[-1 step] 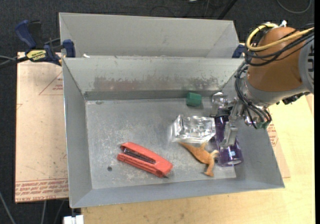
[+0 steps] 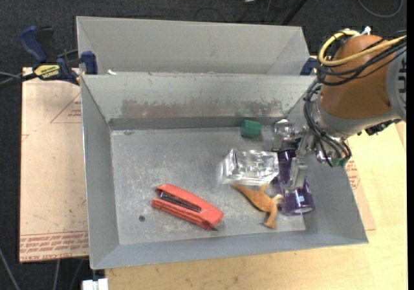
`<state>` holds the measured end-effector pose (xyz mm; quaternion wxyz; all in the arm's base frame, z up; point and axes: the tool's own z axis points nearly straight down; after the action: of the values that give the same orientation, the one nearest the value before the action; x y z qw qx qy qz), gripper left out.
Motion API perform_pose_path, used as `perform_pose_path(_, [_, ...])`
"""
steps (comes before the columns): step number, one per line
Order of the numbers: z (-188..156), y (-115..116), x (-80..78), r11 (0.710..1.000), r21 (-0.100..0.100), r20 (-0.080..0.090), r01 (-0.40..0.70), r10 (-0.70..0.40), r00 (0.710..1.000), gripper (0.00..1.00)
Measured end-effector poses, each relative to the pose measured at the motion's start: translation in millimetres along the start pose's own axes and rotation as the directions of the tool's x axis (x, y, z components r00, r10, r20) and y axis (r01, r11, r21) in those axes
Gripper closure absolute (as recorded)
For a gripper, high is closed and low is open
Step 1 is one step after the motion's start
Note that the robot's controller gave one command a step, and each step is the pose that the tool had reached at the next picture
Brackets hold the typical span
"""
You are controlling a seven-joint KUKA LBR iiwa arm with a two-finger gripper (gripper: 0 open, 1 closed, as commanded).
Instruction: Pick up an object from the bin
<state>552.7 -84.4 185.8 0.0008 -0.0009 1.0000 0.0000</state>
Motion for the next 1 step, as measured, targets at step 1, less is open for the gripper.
perform_pose_path(1, [12.5, -10.6, 5.8, 0.988, 0.001, 0.006, 0.154, -0.154, 0.988, 0.00])
